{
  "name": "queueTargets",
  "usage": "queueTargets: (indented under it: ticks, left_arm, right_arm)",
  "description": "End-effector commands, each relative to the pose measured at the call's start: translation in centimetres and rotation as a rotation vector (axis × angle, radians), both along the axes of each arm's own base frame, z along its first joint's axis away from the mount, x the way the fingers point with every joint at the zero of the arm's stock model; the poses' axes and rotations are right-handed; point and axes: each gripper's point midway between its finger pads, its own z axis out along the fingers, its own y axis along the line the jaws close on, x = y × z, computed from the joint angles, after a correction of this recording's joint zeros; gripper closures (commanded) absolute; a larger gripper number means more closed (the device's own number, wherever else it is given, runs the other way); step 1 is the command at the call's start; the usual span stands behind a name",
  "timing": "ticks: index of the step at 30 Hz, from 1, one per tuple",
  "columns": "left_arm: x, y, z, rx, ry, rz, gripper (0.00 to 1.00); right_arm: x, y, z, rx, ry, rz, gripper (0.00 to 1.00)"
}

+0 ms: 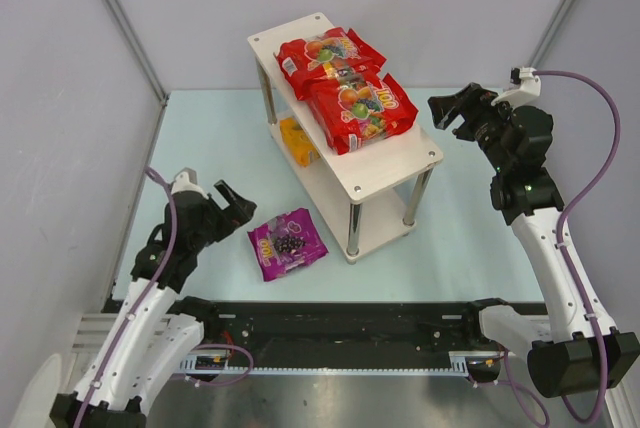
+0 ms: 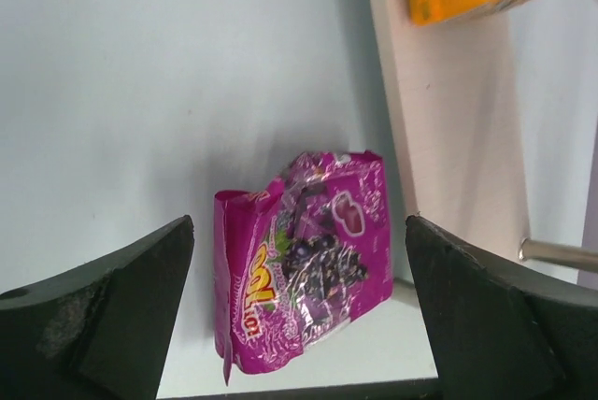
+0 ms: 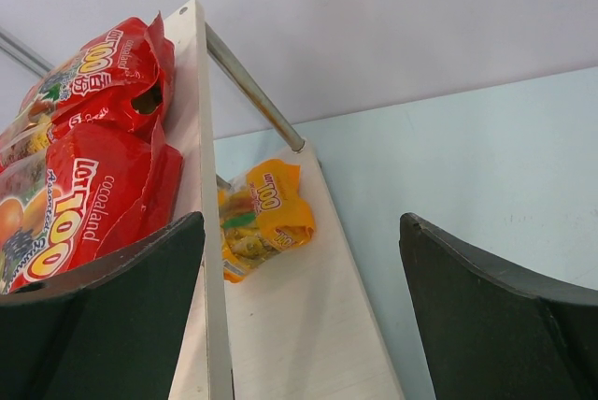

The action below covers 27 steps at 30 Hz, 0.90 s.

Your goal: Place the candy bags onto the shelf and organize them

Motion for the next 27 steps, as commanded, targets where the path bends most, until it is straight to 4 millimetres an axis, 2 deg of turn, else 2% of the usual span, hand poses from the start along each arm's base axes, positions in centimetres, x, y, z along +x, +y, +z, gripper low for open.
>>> queueTargets:
  ticks: [1, 3, 8, 12, 21, 27]
  left_arm:
    - [-0.7, -1.7, -2.5, -0.069, 0.042, -0.074, 0.0]
    - [-1.2, -2.2, -3.4, -0.096, 0.063, -0.089, 0.0]
    - [-2.2, -2.7, -4.1, -0.135, 0.073, -0.104, 0.0]
    - [-2.9, -3.5, -5.8, -0.177, 0.1, -0.131, 0.0]
    - [-3.4, -4.8, -8.0, -0.217, 0.14, -0.154, 0.01]
    - [-3.4, -5.6, -9.1, -0.256, 0.151, -0.165, 0.06]
  right_arm:
    - [0.0, -0.1, 1.0, 0.004, -0.036, -0.009, 0.11]
    - [0.0, -0.3, 1.0, 0.004, -0.033, -0.017, 0.1]
    - [0.0, -0.1, 0.8, 0.009, -0.026, -0.008, 0.11]
    - [0.0, 0.0, 0.8, 0.013, -0.025, -0.003, 0.1]
    - [0.0, -0.1, 0.7, 0.01, -0.02, -0.008, 0.11]
    - [0.0, -0.2, 0.5, 0.004, -0.015, -0.014, 0.11]
